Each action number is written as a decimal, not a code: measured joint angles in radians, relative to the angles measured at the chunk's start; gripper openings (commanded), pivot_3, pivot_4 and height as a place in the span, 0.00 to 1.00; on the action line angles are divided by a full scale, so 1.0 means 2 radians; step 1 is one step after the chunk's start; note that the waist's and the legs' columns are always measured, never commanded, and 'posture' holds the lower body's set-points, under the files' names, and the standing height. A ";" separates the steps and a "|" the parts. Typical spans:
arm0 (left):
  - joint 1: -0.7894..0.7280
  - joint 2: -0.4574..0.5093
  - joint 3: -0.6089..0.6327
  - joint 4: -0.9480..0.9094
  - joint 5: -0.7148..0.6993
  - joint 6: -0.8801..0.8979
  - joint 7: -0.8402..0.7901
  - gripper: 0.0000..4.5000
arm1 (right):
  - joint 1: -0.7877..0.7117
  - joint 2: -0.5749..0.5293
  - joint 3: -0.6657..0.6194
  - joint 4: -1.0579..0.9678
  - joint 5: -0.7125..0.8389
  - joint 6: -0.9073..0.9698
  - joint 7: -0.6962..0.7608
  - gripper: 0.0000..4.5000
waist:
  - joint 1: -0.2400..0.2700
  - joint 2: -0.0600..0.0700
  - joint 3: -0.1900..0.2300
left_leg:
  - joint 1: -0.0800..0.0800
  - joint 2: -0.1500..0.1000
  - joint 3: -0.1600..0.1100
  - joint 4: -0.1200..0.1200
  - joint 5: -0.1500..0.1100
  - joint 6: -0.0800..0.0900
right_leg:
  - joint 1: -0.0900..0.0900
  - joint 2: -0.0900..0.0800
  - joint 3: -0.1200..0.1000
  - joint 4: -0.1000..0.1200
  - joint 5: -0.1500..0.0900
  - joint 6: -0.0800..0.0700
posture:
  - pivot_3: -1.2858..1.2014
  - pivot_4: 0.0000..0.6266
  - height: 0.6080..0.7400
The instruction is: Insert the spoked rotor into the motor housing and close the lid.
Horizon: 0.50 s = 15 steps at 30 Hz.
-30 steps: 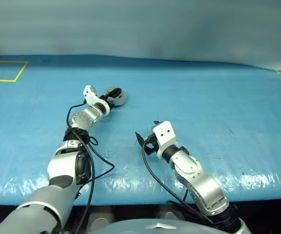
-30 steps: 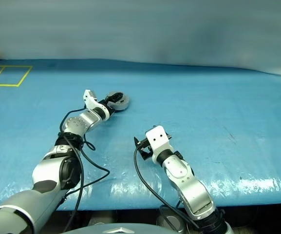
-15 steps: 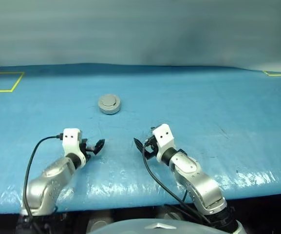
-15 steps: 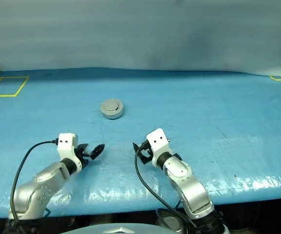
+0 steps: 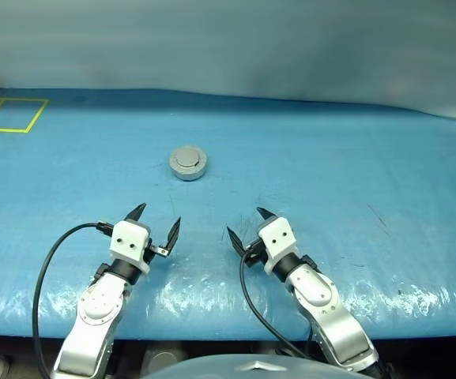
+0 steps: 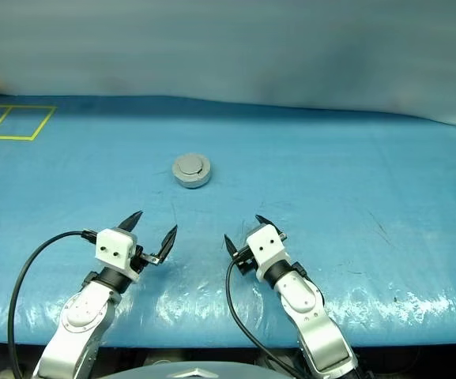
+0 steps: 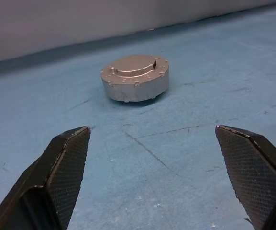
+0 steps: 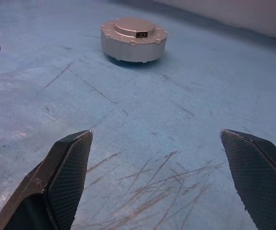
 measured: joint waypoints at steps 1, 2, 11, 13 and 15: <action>-0.001 -0.003 -0.001 0.000 0.000 -0.001 -0.002 1.00 | 0.003 0.003 -0.002 0.000 0.000 -0.005 -0.001 1.00 | 0.000 0.000 0.000 | 0.000 0.000 0.000 0.000 0.000 0.000 | 0.000 0.000 0.000 0.000 0.000 0.000 | 0.52 0.24 1.00; -0.002 -0.005 -0.002 0.000 0.000 -0.002 -0.005 1.00 | 0.005 0.005 -0.003 0.000 0.000 -0.010 -0.001 1.00 | 0.000 0.000 0.001 | 0.000 0.000 0.000 0.001 0.000 0.000 | 0.000 0.000 0.000 0.000 0.000 0.000 | 0.52 0.24 1.00; -0.022 -0.014 -0.004 0.014 -0.002 0.005 -0.034 1.00 | 0.032 0.025 -0.021 0.000 0.003 -0.032 -0.004 1.00 | -0.002 0.000 0.001 | 0.001 0.000 0.000 0.001 0.000 0.000 | 0.001 0.000 0.000 0.001 0.000 0.001 | 0.52 0.24 1.00; -0.022 -0.015 -0.003 0.016 -0.002 0.008 -0.039 1.00 | 0.032 0.025 -0.023 0.000 -0.002 -0.032 -0.004 1.00 | -0.001 0.000 0.001 | 0.001 0.000 0.000 0.001 0.000 0.000 | 0.001 0.000 0.000 0.001 0.000 0.001 | 0.52 0.24 1.00; -0.023 -0.017 -0.003 0.017 -0.002 0.009 -0.042 1.00 | 0.031 0.024 -0.025 0.000 -0.006 -0.030 -0.004 1.00 | -0.001 0.000 0.001 | 0.001 0.000 0.000 0.001 0.000 0.000 | 0.001 0.000 0.000 0.001 0.000 0.001 | 0.52 0.24 1.00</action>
